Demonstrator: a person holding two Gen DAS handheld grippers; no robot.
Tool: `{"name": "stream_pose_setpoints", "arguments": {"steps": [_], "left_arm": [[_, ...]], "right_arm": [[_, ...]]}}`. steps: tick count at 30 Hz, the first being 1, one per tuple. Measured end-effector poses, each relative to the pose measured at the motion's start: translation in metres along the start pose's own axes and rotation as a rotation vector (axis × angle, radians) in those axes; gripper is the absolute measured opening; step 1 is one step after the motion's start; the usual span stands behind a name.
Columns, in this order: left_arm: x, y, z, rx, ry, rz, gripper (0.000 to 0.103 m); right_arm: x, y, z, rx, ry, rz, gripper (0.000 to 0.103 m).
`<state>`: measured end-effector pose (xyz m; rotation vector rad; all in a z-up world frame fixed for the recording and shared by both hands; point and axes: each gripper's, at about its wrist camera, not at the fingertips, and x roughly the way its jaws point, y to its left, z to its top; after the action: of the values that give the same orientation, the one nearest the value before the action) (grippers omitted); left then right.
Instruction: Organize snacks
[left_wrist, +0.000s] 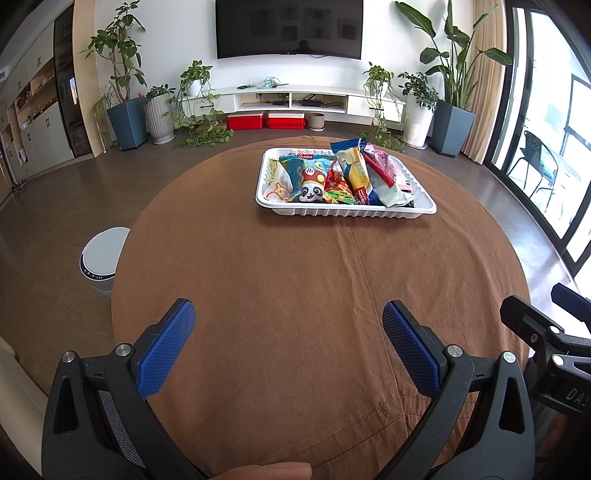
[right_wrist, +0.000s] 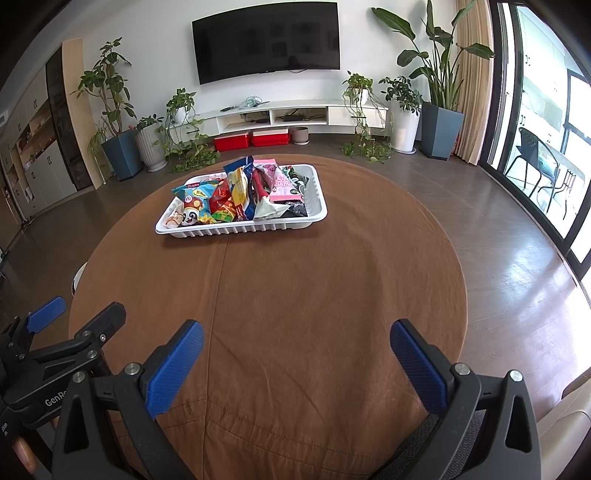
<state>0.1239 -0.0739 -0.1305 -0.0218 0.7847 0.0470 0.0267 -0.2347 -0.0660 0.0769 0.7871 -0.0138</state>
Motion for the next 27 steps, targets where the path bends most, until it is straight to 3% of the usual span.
{"name": "stream_pose_setpoints", "arguments": {"steps": [27], "left_arm": [[0.0002,0.0002,-0.0009,-0.001,0.002,-0.004,0.103]], "right_arm": [[-0.0027,-0.0008,0.001,0.0,0.004,0.001,0.103]]}}
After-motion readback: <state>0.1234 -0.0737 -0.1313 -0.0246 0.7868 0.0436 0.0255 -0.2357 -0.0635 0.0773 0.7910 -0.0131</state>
